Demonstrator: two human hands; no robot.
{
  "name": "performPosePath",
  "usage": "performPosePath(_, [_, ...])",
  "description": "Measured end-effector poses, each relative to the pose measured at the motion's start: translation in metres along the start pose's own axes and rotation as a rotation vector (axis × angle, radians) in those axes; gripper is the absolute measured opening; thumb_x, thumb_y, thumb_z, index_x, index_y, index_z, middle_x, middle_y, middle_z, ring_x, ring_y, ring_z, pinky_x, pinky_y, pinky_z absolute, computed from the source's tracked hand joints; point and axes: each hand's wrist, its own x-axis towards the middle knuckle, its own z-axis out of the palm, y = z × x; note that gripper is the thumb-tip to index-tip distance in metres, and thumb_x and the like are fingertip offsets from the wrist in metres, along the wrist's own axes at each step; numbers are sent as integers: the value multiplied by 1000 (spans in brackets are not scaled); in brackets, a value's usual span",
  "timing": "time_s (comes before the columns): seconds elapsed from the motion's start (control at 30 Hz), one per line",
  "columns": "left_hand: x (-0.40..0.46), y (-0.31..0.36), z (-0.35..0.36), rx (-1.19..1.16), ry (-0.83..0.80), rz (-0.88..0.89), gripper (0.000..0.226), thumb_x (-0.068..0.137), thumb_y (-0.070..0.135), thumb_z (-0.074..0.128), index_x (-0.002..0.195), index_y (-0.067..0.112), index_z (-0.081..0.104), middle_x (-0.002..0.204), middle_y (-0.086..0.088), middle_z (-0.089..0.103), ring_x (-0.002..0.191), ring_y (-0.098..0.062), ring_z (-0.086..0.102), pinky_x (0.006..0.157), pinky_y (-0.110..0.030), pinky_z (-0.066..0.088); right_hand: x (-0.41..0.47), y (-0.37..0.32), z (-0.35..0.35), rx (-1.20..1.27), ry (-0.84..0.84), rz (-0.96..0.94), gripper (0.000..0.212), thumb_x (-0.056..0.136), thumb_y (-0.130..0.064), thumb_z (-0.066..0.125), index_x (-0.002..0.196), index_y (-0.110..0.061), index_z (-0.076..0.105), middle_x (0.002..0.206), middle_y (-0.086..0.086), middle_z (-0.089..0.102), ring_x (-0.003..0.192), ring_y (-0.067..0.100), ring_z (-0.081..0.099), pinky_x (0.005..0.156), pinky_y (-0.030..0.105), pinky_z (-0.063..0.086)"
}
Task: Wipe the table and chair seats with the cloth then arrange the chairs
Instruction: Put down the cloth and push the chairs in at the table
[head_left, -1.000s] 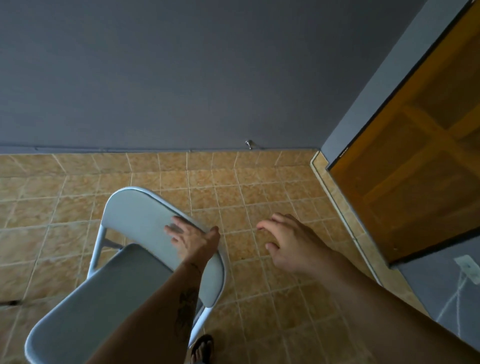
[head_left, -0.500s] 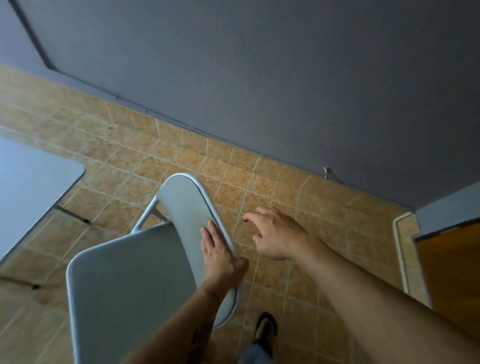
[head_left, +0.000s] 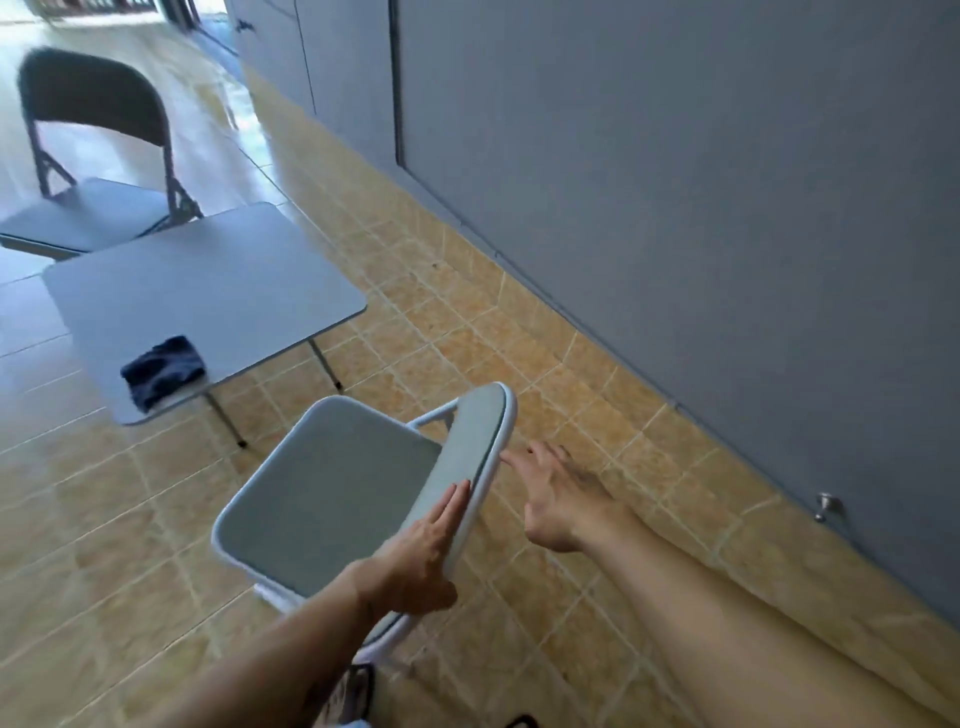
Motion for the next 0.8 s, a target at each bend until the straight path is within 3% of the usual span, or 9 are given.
performPosePath(0.17, [-32,-24,-17,160,35,34,116,66,13,53,143,56,-21,163,19,9,121,-29,57,93,-40,52,14,-12,14,-106,-44,-53,82,83,-11,52,151,-35,13,155,13,11,134,38,27,107,47,36])
performPosePath(0.27, [-49,-41,-27,218,145,21,107,74,10,52,145,57,-13,160,21,19,116,-29,60,89,-40,54,24,-24,23,-108,-71,-41,82,85,-11,49,152,-40,10,159,15,2,139,38,22,110,46,33])
performPosePath(0.4, [-64,-76,-37,206,217,-104,82,82,24,56,149,48,14,154,20,35,125,-21,54,97,-38,50,46,-48,36,-34,1,-16,69,90,-10,46,148,-38,19,160,18,-4,144,41,14,107,48,36])
performPosePath(0.47, [-72,-91,-40,180,257,-151,72,86,31,58,148,43,25,149,17,42,124,-19,54,96,-37,49,60,-64,40,27,49,-8,55,93,-13,47,140,-34,29,154,21,10,139,41,21,98,48,43])
performPosePath(0.57, [-80,-107,-43,155,343,-186,65,92,30,56,149,43,27,146,19,45,121,-16,55,88,-32,48,76,-88,45,82,176,7,29,95,-25,51,123,-27,44,127,17,33,119,38,40,81,42,48])
performPosePath(0.8, [-80,-148,-61,55,385,-313,52,92,30,55,138,44,34,123,3,54,108,-25,55,82,-47,53,115,-126,48,92,274,78,23,94,-25,56,116,-24,50,113,17,42,107,40,47,70,38,41])
